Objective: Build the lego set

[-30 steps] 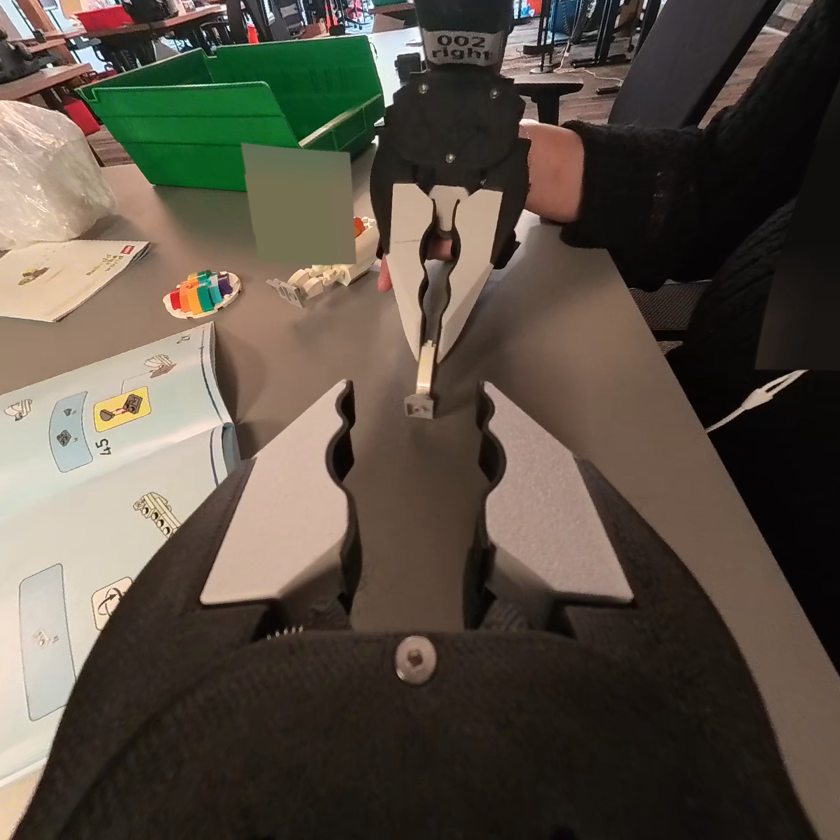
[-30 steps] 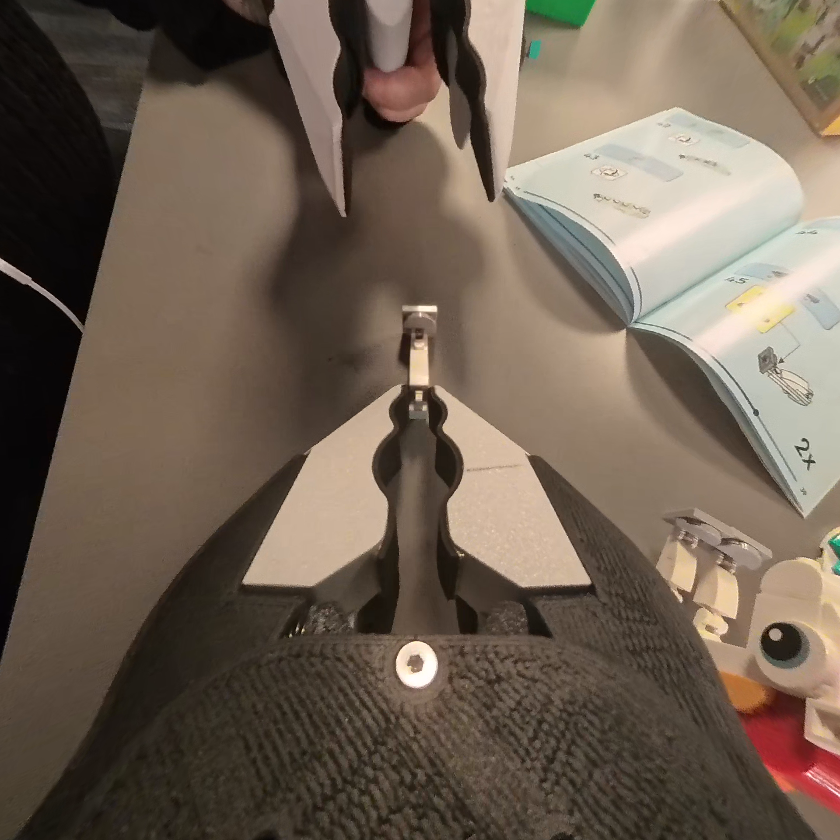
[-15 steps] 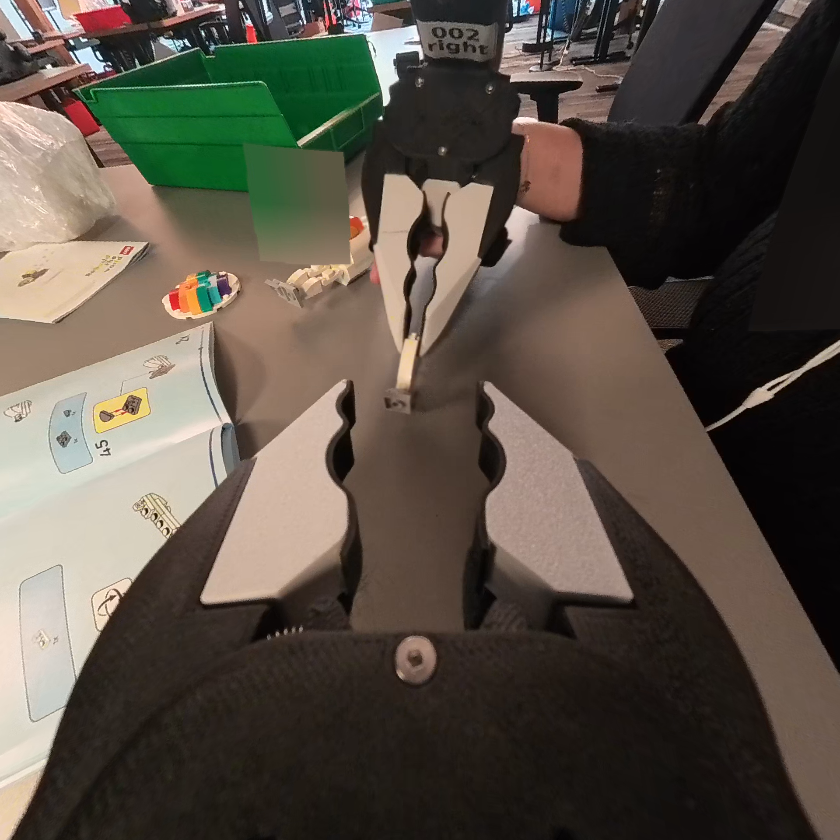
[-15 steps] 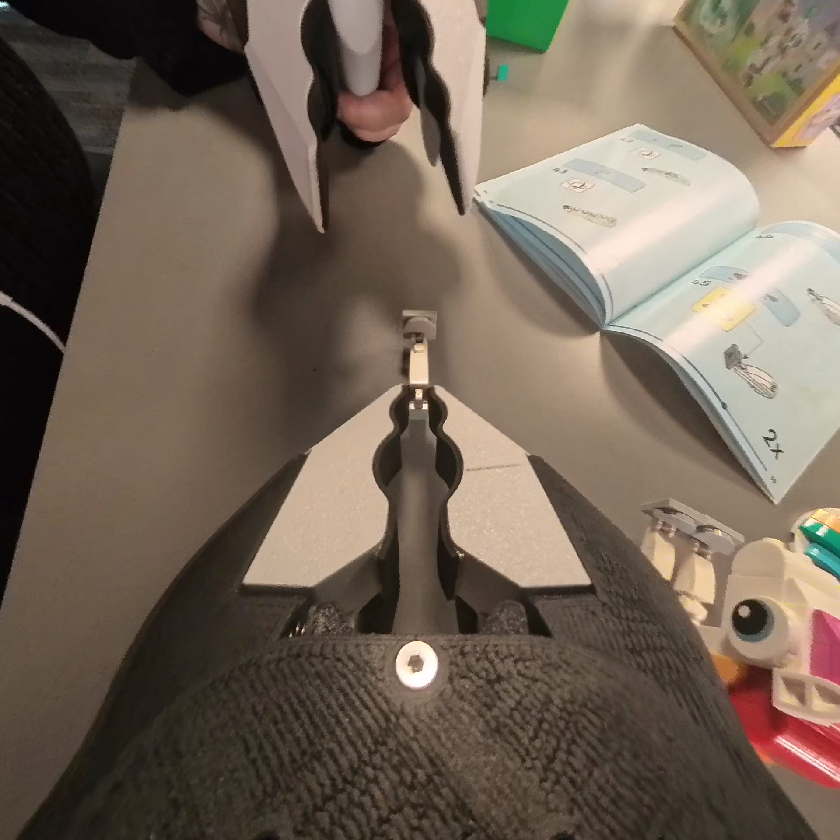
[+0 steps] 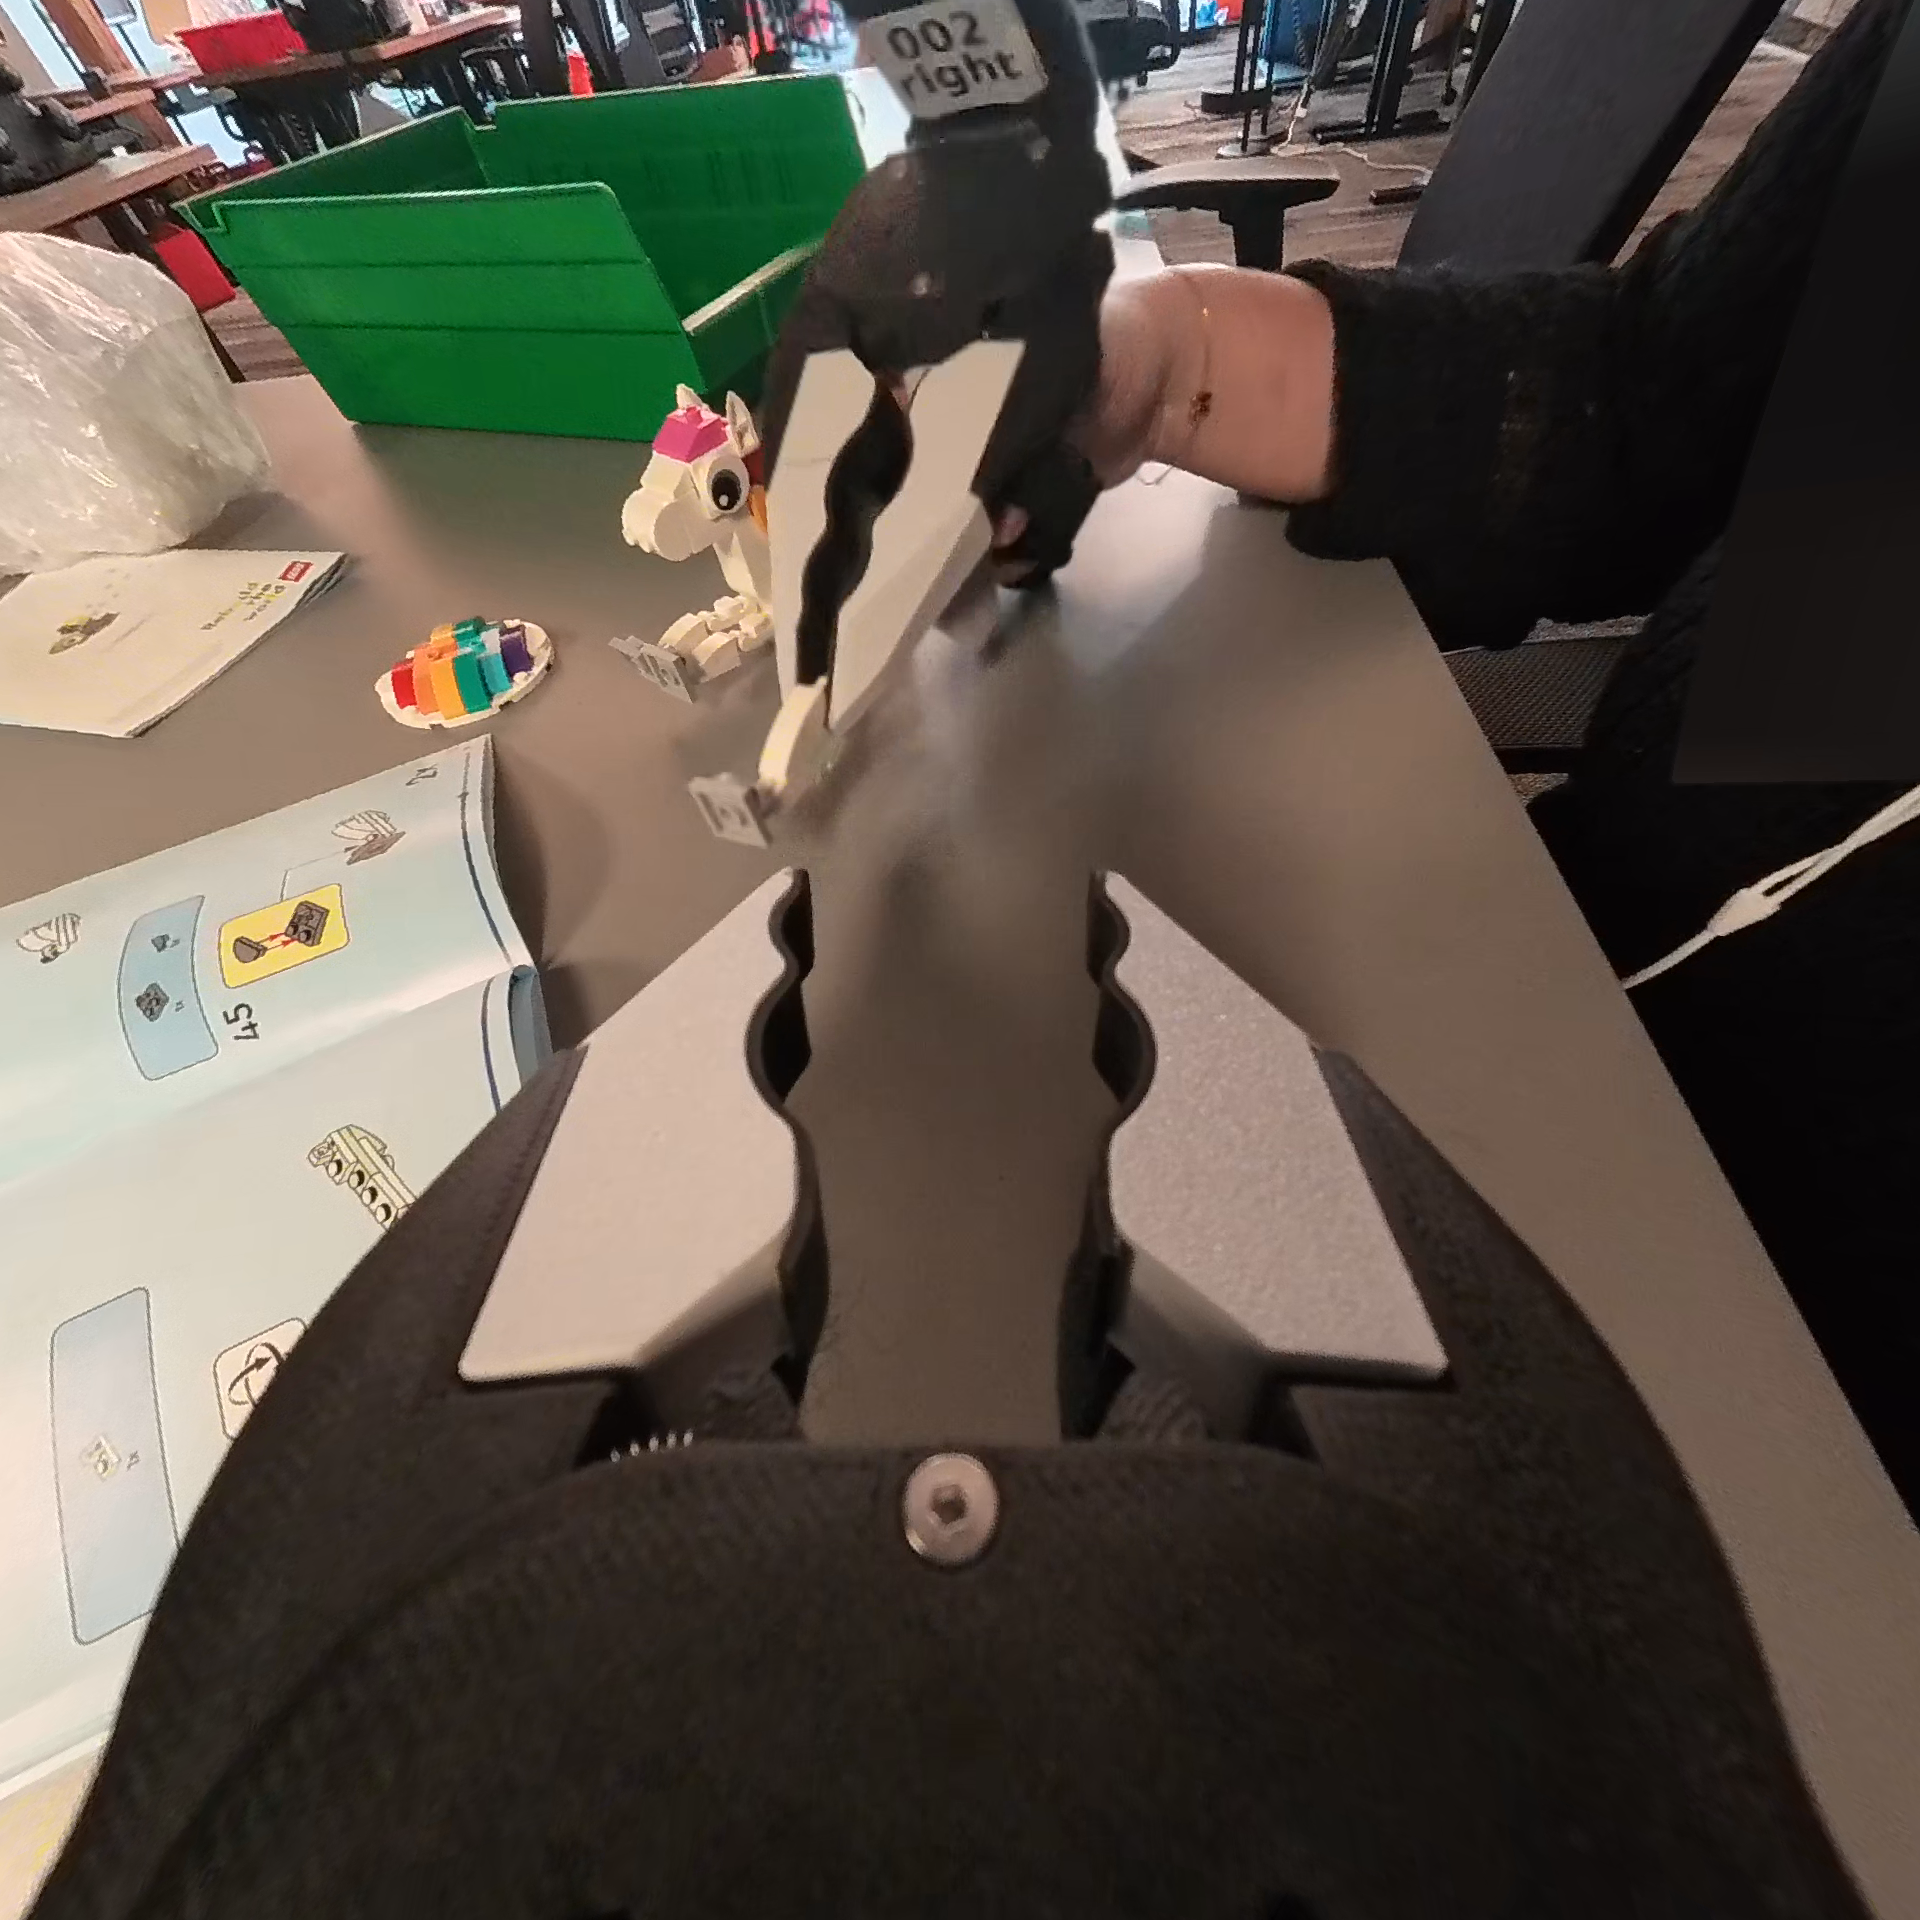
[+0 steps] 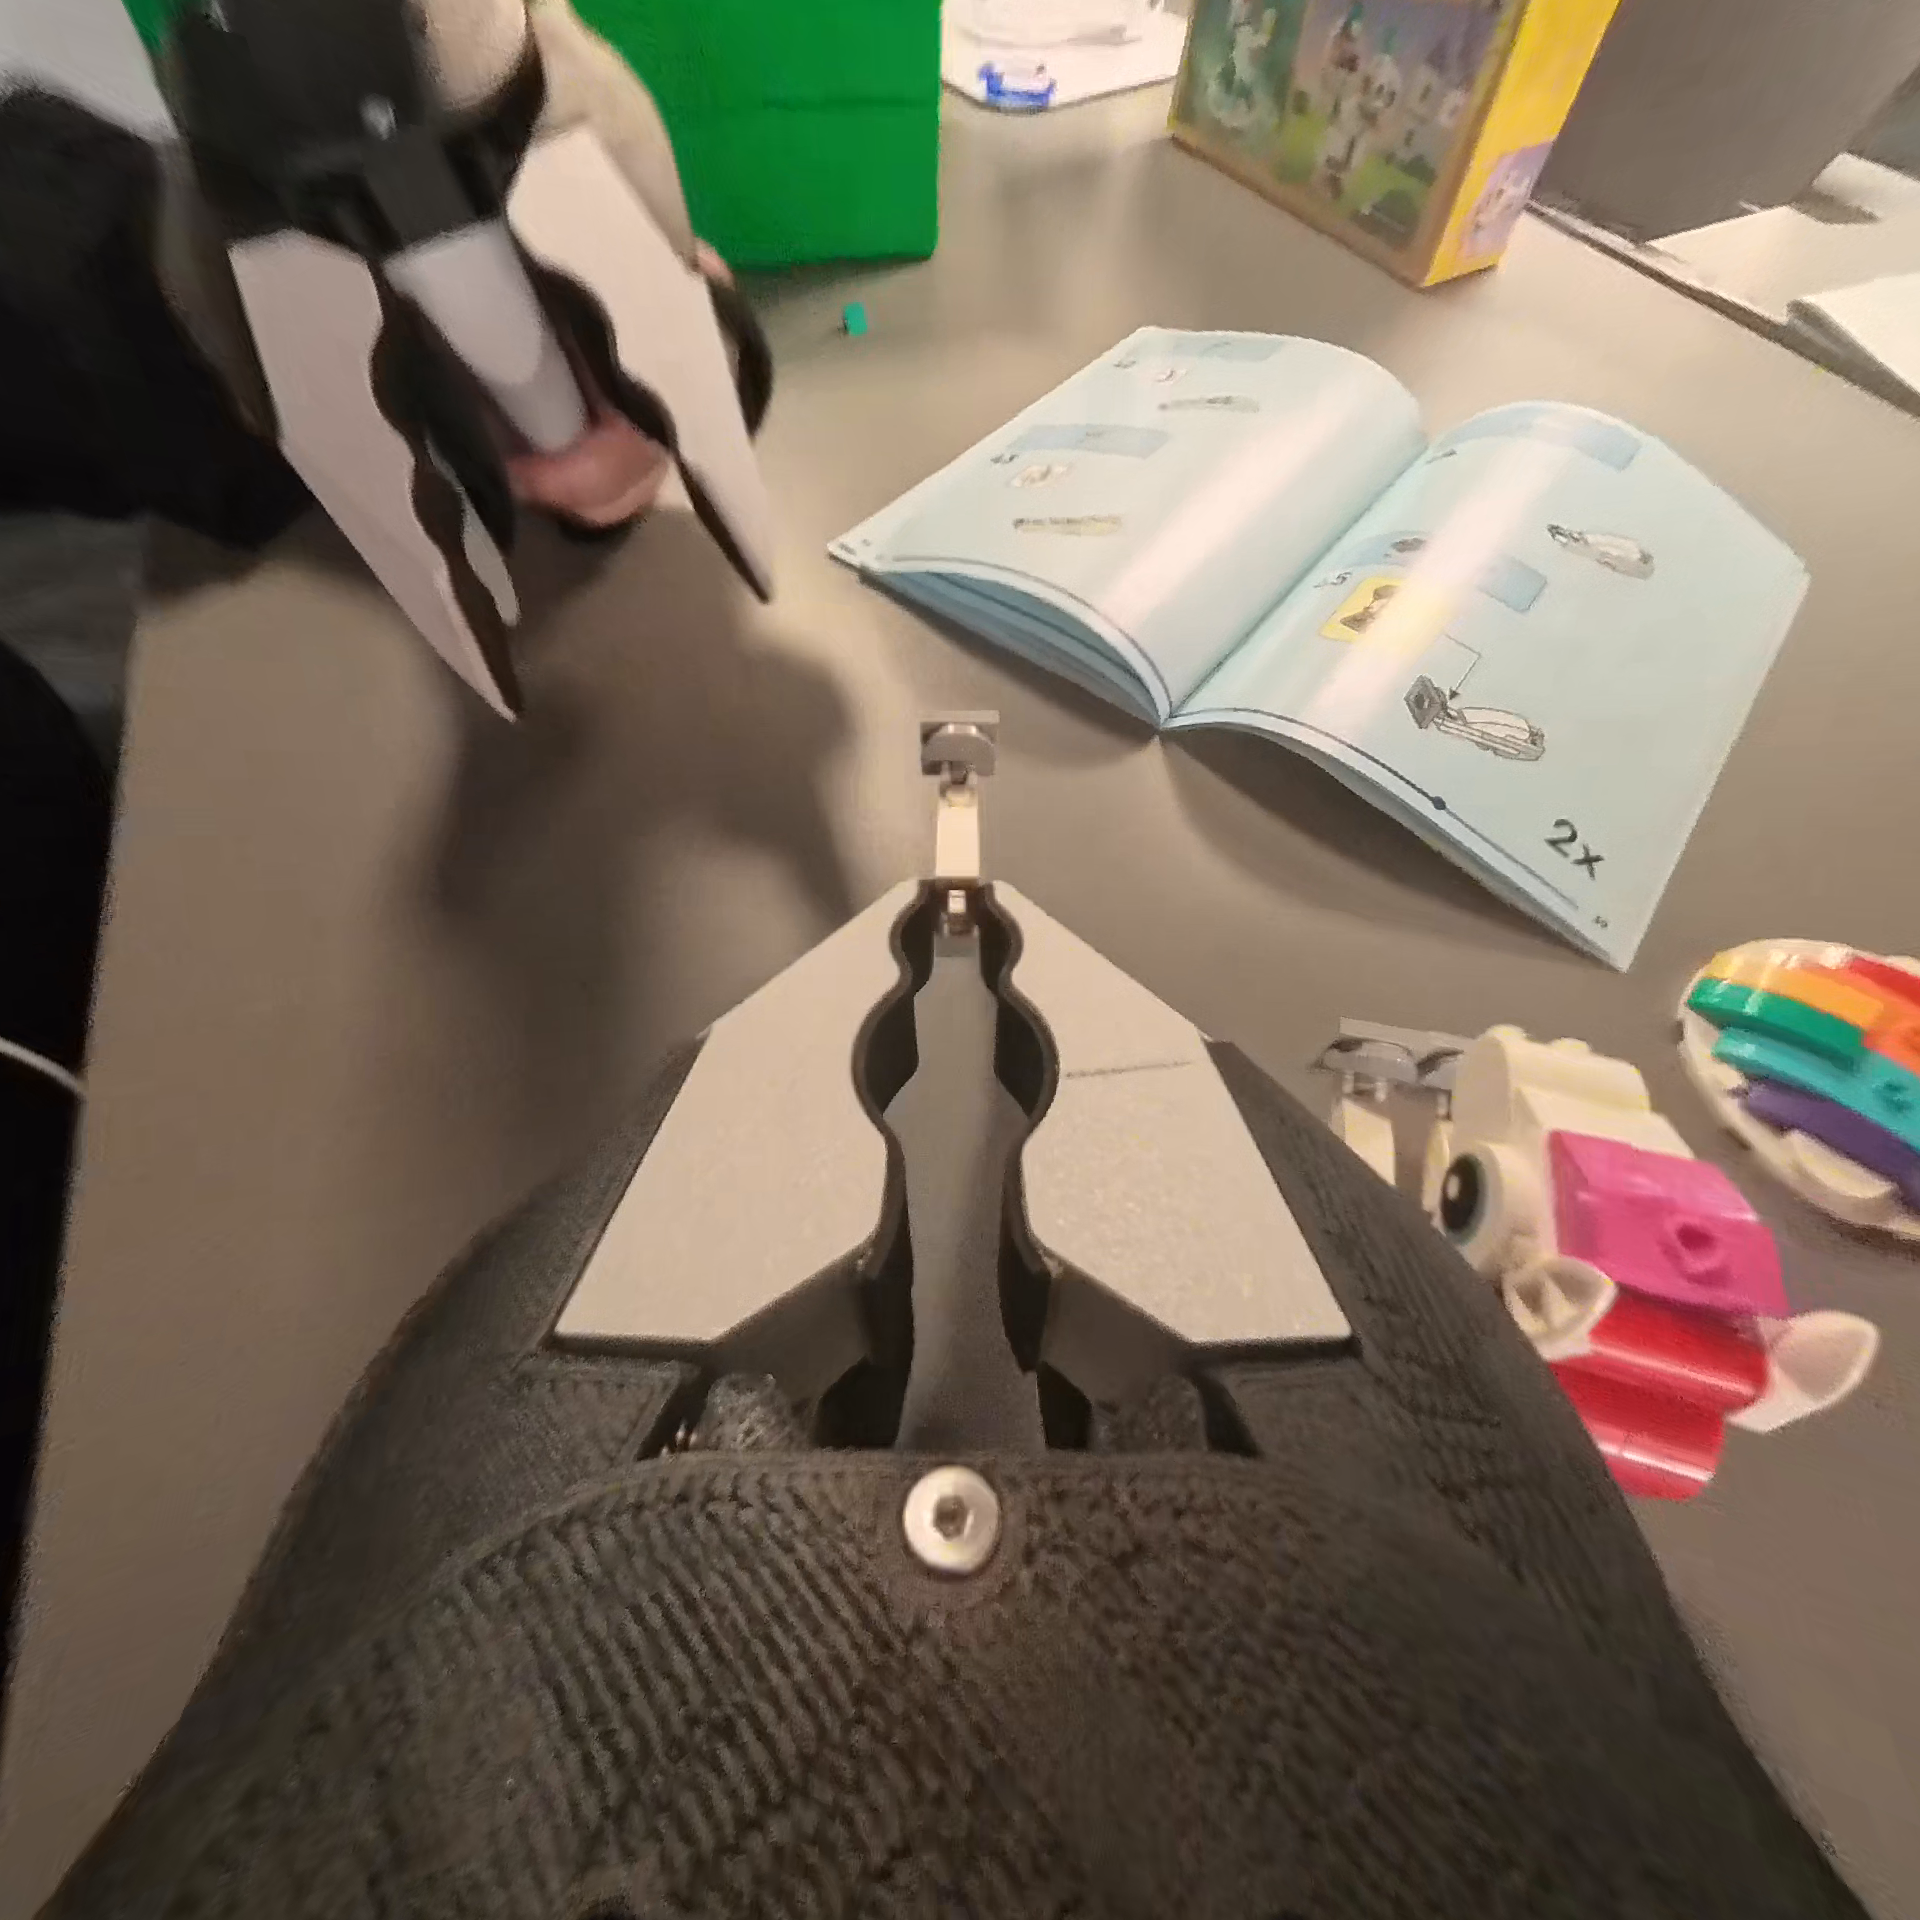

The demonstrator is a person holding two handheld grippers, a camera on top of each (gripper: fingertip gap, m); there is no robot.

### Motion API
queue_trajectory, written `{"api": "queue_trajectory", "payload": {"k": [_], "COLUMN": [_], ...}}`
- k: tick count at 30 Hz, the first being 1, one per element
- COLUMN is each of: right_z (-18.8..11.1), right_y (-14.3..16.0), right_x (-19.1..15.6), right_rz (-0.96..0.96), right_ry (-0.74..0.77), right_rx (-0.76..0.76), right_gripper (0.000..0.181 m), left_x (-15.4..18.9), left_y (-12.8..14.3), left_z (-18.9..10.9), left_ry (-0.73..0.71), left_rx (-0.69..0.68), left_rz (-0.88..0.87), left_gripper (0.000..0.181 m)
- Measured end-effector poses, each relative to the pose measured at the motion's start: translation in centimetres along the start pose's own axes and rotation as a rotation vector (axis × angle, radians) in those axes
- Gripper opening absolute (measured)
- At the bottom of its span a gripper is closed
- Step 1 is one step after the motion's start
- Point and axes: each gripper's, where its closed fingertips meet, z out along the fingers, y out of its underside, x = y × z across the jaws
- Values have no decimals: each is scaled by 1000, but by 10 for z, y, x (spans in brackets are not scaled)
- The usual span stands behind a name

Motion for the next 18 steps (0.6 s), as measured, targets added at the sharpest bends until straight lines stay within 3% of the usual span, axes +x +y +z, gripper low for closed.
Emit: {"api": "queue_trajectory", "payload": {"k": [9, 18], "right_z": [-4, -4], "right_y": [-8, -7], "right_x": [-6, -6], "right_rz": [357, 441], "right_ry": [-191, -227], "right_rx": [91, 94], "right_gripper": [6, 6], "left_x": [1, 1], "left_y": [0, 0], "left_z": [0, 0], "left_ry": [-1, 2], "left_rx": [-2, 0], "left_rz": [5, 2], "left_gripper": [52, 52]}}
